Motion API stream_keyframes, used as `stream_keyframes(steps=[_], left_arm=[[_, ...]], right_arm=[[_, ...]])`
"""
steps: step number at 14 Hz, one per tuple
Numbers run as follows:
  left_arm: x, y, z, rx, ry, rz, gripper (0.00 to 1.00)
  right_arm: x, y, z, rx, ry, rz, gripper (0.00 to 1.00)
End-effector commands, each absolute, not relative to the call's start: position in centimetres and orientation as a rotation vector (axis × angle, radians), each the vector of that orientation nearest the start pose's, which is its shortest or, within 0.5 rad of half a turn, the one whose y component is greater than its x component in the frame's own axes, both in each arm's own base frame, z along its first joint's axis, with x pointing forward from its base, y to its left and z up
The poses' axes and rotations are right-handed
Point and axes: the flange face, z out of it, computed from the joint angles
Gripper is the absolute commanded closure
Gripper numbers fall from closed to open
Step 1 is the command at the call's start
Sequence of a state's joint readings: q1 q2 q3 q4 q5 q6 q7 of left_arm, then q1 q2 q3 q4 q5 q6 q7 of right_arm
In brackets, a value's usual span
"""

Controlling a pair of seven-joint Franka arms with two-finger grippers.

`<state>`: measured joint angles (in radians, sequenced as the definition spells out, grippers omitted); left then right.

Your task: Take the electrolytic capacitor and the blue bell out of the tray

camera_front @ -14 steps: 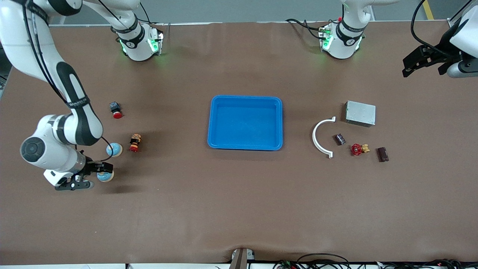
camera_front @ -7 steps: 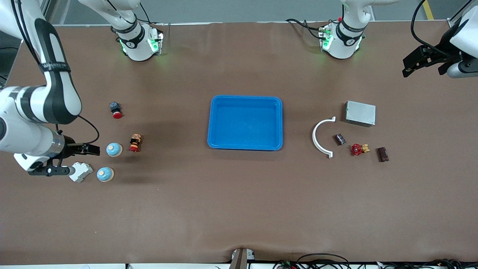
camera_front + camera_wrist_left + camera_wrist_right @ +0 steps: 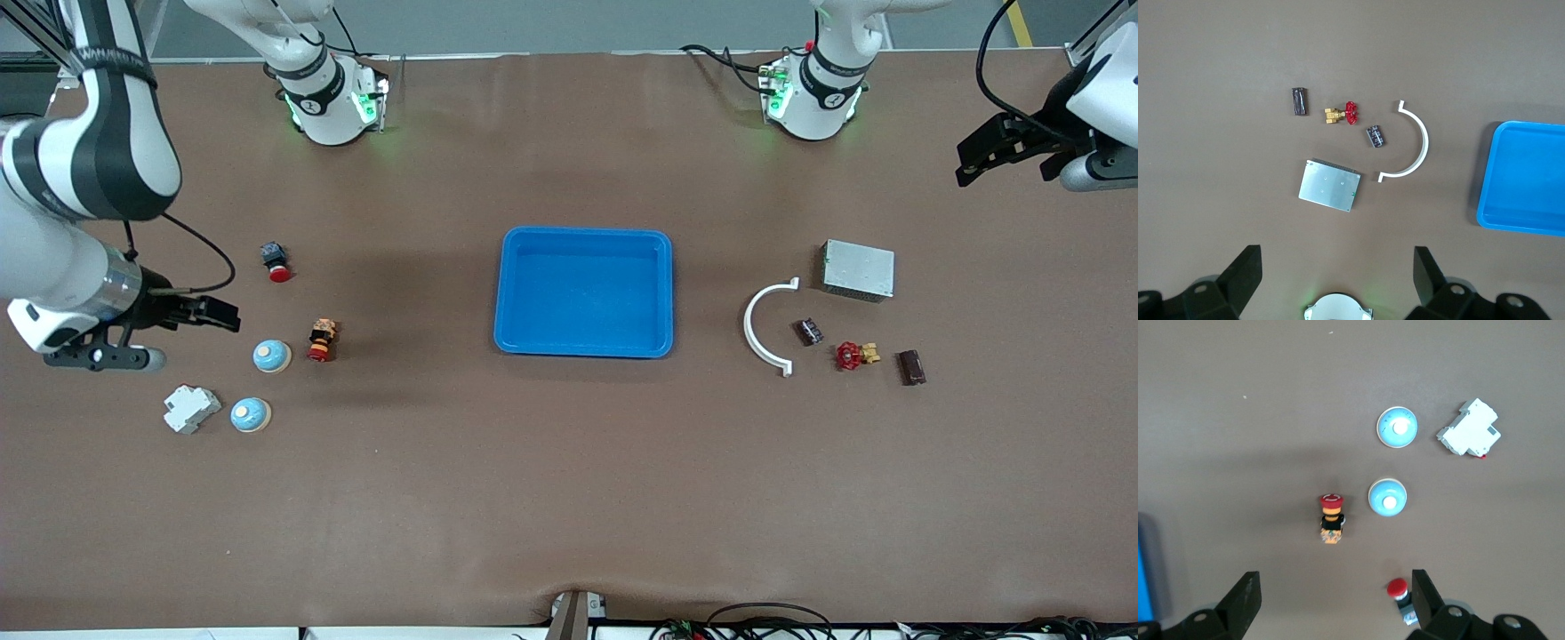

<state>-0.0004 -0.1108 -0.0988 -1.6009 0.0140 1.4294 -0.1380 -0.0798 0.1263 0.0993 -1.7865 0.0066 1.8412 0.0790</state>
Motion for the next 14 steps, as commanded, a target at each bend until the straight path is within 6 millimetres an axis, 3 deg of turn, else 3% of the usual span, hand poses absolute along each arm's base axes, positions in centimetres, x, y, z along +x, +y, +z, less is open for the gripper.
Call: stream_keyframes(steps=[1, 11, 14], left_arm=[[50.2, -5.0, 65.5, -3.100, -0.043, 0.109, 0.00], [50.7, -5.1, 64.9, -3.099, -0.045, 0.123, 0.00], [50.7, -5.4, 64.9, -3.099, -0.036, 0.125, 0.00]], right_arm=[[56.6, 3.5, 51.2, -3.121, 0.144, 0.053, 0.00], [57.1, 3.5, 60.0, -3.122, 0.133, -0.109, 0.00], [57.7, 3.2, 61.6, -3.120, 0.137, -0.106, 0.00]])
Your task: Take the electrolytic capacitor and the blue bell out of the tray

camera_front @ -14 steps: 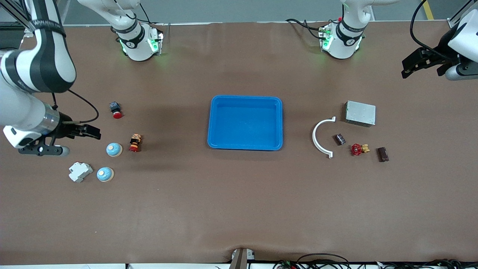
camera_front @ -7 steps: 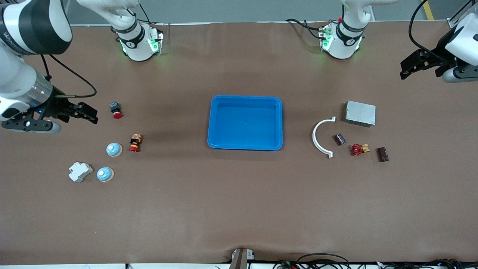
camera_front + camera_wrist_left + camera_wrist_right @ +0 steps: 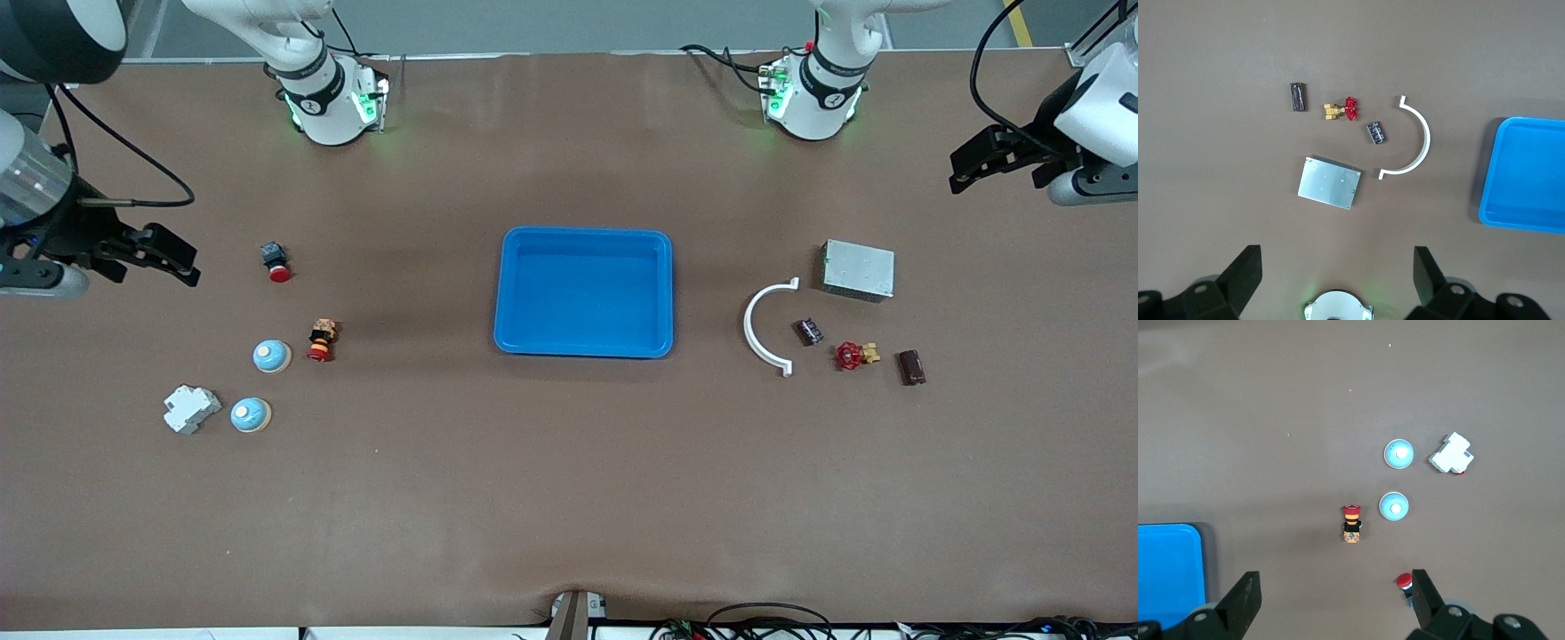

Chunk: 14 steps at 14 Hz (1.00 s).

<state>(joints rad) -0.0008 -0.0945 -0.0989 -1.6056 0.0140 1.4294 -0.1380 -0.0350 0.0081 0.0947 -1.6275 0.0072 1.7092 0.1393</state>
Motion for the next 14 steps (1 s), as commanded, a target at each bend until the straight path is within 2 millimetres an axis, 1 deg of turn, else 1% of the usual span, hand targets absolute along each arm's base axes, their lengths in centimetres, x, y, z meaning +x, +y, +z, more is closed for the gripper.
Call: stream_keyframes(steps=[1, 3, 6, 11, 14], left_arm=[[50.7, -5.3, 64.9, -3.099, -0.038, 0.125, 0.00], [50.8, -5.4, 64.8, -3.100, -0.021, 0.126, 0.00], [50.8, -5.6, 64.8, -3.101, -0.026, 0.126, 0.00], [50.8, -5.5, 66.1, -3.110, -0.037, 0.084, 0.00], [50.8, -5.7, 66.2, -3.111, -0.044, 0.082, 0.00]], right_arm=[[57.7, 3.2, 61.8, -3.119, 0.137, -0.113, 0.00], [57.7, 3.3, 61.9, -3.118, 0.140, -0.115, 0.00], [57.8, 3.4, 62.7, -3.115, 0.140, -0.141, 0.00], [57.7, 3.7, 63.2, -3.111, 0.140, -0.158, 0.00], [57.7, 3.6, 63.7, -3.114, 0.125, -0.173, 0.00]])
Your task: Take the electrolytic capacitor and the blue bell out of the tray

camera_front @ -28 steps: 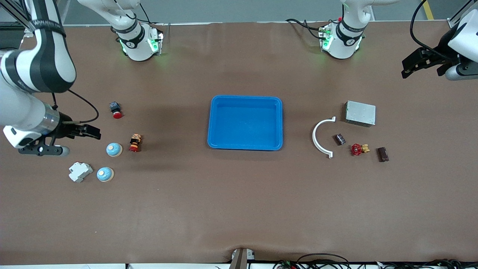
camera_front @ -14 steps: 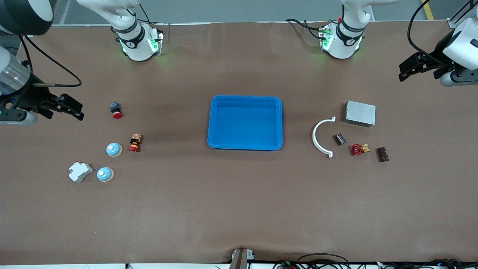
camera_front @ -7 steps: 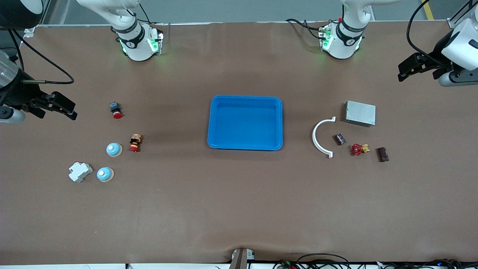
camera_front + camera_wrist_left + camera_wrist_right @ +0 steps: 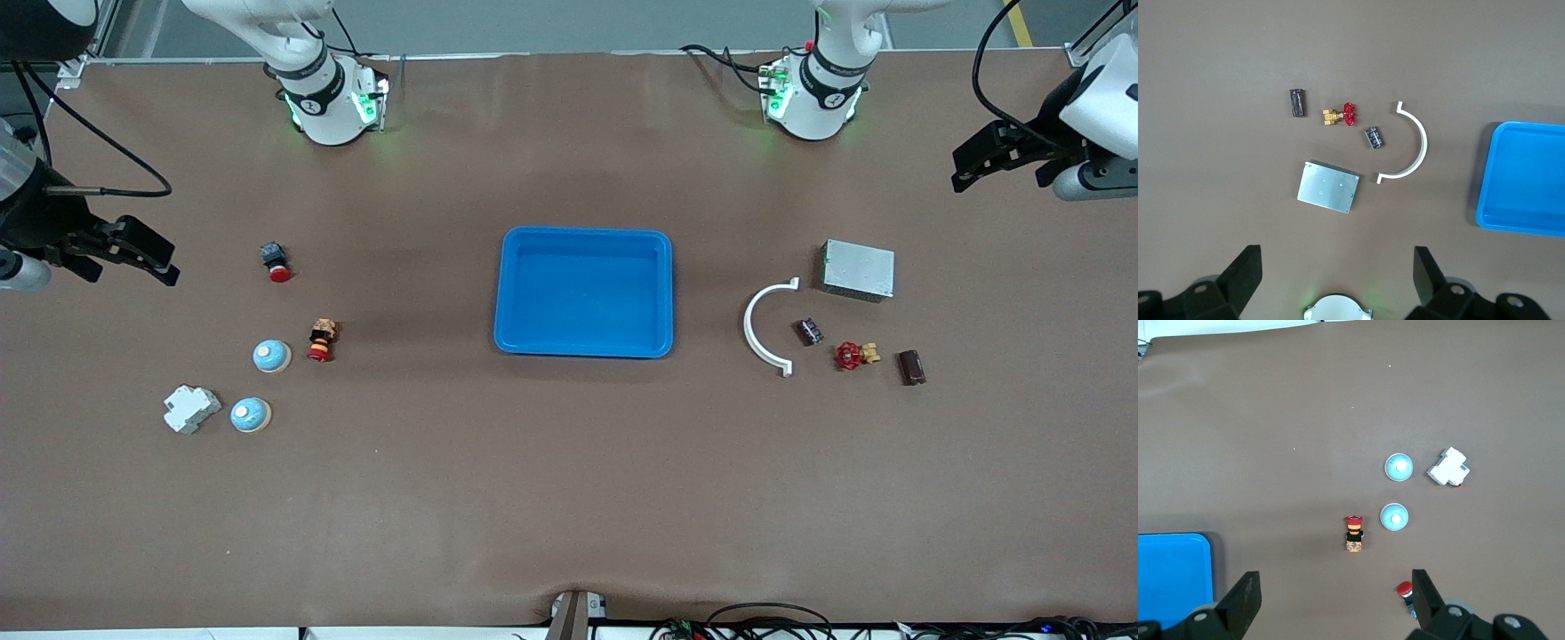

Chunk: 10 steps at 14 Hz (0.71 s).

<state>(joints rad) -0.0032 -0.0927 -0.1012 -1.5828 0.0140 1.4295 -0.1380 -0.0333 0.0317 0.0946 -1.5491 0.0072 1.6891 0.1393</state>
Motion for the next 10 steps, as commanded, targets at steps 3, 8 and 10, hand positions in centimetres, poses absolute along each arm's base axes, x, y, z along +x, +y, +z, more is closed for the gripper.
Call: stream_keyframes(steps=[3, 8, 10], left_arm=[[50.8, -5.7, 66.4, -3.115, -0.044, 0.078, 0.00], [50.9, -5.9, 66.3, -3.118, -0.041, 0.081, 0.00], [50.8, -6.0, 66.3, -3.118, -0.041, 0.081, 0.00]], right_arm=[[57.4, 3.7, 64.0, -3.147, 0.107, -0.102, 0.00], [56.5, 4.7, 64.2, -3.169, 0.067, -0.006, 0.00], [56.4, 4.7, 64.3, -3.170, -0.037, -0.006, 0.00]])
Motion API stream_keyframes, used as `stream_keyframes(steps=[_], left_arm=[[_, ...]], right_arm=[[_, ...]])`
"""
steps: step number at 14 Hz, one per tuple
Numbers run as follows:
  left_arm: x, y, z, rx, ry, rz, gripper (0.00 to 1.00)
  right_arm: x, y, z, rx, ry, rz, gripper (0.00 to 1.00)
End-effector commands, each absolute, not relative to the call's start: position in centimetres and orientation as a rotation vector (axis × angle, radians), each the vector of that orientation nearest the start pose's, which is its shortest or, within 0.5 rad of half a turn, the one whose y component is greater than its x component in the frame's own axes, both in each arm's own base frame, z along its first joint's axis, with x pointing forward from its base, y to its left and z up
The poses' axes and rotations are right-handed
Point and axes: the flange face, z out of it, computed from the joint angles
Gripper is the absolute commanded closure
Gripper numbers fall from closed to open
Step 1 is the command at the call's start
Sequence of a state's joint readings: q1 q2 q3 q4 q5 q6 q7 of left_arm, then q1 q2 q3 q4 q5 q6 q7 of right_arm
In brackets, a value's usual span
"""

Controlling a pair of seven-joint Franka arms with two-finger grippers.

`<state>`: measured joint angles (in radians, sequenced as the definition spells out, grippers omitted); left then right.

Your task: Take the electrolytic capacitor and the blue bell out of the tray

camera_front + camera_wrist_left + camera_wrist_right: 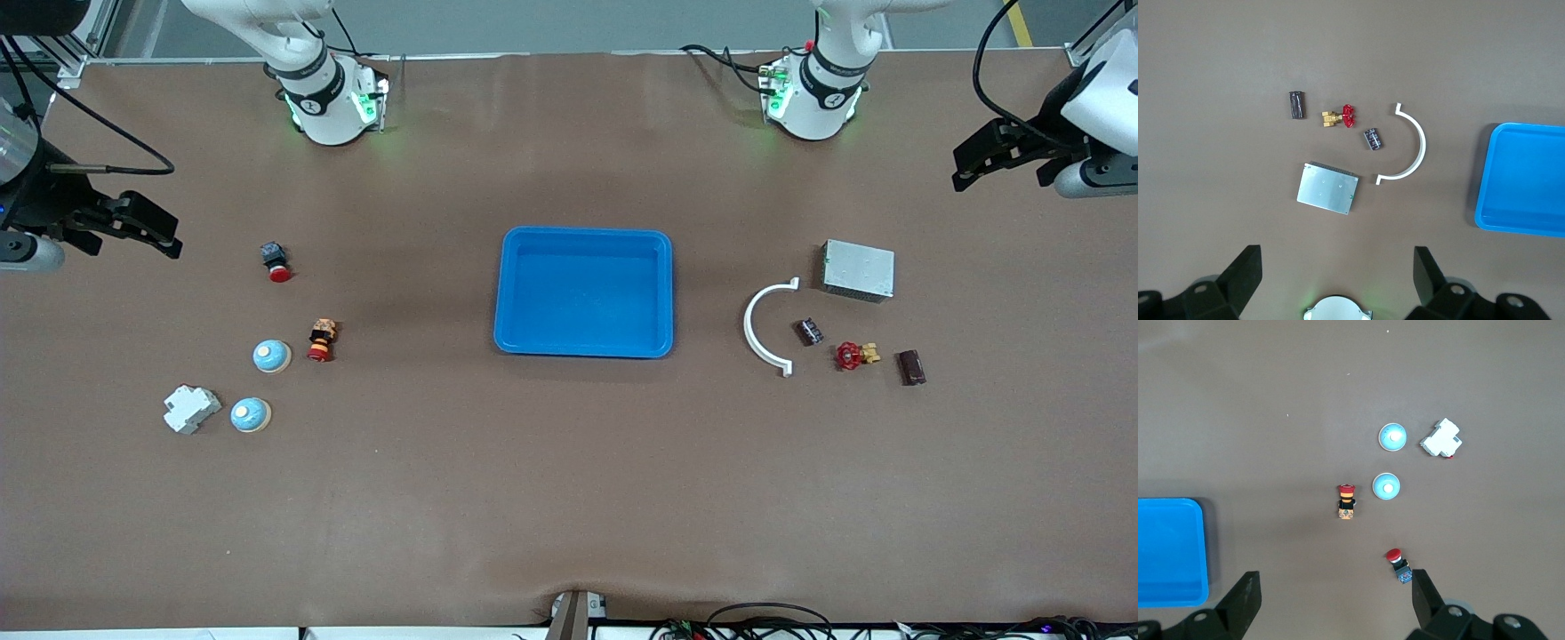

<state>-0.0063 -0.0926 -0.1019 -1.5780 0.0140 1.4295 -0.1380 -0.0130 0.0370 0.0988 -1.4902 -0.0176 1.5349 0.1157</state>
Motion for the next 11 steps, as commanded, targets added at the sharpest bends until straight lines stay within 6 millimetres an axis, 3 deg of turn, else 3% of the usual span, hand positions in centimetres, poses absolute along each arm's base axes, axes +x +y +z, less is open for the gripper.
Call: stream_keyframes(steps=[1, 11], left_arm=[[50.84, -5.96, 66.28, -3.118, -0.038, 0.081, 0.00], [50.88, -6.04, 66.27, -3.118, -0.024, 0.081, 0.00]], right_arm=[[56.35, 4.74, 64.32, -3.169, -0.064, -0.004, 0.00], [56.34, 4.84, 64.10, -3.168, -0.072, 0.004, 0.00]])
